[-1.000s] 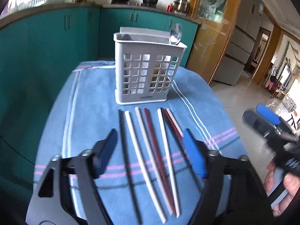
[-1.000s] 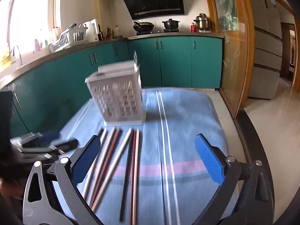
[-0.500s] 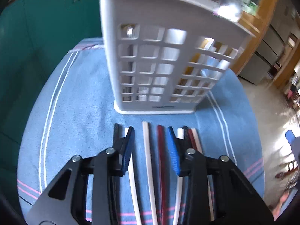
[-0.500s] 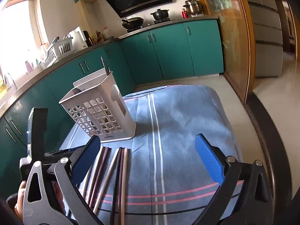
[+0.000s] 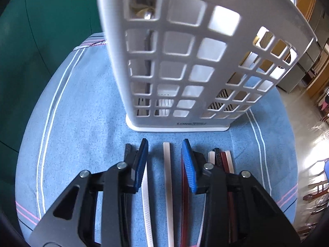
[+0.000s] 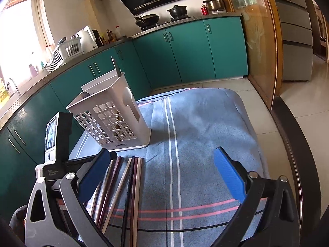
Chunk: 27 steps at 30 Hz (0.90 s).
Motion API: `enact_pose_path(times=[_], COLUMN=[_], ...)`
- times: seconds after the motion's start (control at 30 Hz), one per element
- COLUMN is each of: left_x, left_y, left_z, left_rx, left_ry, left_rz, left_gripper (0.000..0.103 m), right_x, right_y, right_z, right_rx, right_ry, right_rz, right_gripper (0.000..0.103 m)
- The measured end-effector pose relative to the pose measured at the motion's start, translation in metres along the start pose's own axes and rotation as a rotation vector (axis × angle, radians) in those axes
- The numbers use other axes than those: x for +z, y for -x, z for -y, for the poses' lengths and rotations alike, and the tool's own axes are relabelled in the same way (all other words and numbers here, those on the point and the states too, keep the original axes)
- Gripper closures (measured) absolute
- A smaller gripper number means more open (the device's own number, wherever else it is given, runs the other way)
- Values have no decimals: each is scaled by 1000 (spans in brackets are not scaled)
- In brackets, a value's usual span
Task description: Organize utensils
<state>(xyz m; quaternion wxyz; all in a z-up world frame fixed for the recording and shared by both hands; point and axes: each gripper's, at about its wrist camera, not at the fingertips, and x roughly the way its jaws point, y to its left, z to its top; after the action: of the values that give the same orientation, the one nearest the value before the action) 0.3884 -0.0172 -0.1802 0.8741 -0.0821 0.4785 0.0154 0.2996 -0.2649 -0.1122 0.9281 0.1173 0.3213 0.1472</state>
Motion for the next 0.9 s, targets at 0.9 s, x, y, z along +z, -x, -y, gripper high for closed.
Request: enact_pose_path(times=[0.9], left_x=[-6], left_y=[84], left_z=[24], left_rx=[-143], left_ry=[-82], left_rz=[226], left_gripper=[97], right_x=[-14], right_y=[-56], right_z=[-20], right_rx=[-86], right_ry=[142], right_rz=[-168], right_gripper=[5])
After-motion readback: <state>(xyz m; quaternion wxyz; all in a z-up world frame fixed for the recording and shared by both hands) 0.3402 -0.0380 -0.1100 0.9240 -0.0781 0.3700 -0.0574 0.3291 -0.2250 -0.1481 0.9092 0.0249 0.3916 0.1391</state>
